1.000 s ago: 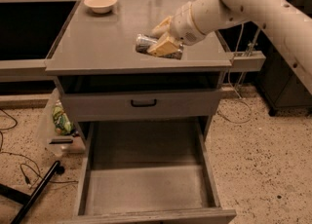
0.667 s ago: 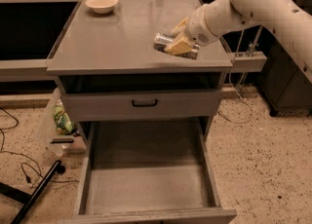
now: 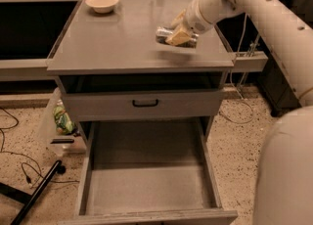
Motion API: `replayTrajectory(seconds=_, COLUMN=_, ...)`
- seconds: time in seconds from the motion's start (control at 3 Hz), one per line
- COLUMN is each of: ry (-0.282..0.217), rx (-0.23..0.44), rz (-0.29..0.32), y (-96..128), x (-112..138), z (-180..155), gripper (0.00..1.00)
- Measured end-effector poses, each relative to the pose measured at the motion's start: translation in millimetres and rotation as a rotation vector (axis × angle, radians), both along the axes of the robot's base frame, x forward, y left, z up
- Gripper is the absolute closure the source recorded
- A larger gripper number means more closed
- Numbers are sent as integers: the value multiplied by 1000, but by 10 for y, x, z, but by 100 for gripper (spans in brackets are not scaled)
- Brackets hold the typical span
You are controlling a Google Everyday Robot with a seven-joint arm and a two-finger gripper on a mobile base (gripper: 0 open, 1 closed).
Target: Pick redbull can from middle drawer and place on counter
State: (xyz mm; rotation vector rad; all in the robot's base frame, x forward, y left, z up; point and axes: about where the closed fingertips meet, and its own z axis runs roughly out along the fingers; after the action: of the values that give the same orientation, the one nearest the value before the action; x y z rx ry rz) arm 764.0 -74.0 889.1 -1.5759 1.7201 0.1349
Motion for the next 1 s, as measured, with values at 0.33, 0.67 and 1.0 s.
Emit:
replayTrajectory(seconds=0.33, ry=-21, rx=-24, rz=62, y=125, x=234, z=41, gripper=100)
replayTrajectory(seconds=0.67, ry=2, rx=-24, rz=97, y=197, x=298, z=-42, gripper=100)
replayTrajectory(seconds=1.0, ry=90, rx=46, rz=95, y=171, x=188, z=-335, gripper=100)
